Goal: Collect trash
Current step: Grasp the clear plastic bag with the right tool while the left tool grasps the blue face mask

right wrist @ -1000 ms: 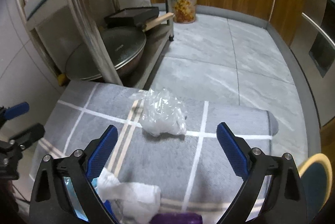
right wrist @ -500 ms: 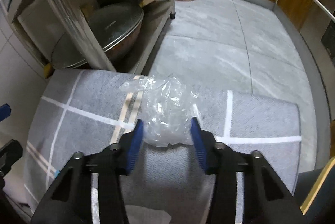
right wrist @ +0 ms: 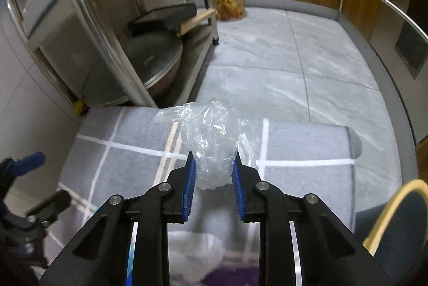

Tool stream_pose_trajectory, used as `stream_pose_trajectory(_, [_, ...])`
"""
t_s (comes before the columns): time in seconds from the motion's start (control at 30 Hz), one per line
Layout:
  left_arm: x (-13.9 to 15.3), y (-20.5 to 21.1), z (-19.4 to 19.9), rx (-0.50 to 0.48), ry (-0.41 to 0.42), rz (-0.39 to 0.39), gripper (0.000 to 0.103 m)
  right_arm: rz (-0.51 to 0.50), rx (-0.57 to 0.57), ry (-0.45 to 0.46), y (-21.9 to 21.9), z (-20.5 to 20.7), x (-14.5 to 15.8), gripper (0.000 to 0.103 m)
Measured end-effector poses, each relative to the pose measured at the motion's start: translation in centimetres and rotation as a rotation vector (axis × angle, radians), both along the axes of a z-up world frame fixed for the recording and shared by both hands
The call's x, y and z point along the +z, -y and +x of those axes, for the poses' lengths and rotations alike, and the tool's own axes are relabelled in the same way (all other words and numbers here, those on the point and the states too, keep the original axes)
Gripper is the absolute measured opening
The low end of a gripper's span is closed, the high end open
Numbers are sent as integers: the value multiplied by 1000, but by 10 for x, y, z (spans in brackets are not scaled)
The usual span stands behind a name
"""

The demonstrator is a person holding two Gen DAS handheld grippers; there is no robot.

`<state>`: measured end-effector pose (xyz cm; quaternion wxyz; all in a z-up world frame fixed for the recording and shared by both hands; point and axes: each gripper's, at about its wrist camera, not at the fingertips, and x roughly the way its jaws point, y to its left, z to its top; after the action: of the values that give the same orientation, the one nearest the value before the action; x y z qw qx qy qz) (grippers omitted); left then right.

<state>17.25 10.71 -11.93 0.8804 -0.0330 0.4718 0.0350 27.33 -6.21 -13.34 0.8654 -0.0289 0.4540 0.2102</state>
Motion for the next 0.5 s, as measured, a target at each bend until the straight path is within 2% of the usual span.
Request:
stream_pose_trajectory(0.2, [6, 6, -27, 9, 15, -39, 95, 53, -13, 49, 20, -37, 37, 25])
stream_pose_trajectory(0.4, [13, 20, -68, -17, 37, -39, 95, 86, 2, 102, 43, -97, 71, 25])
stream_pose_trajectory(0.5, [16, 26, -89, -24, 49, -73, 95, 93, 3, 115, 57, -125, 81, 25])
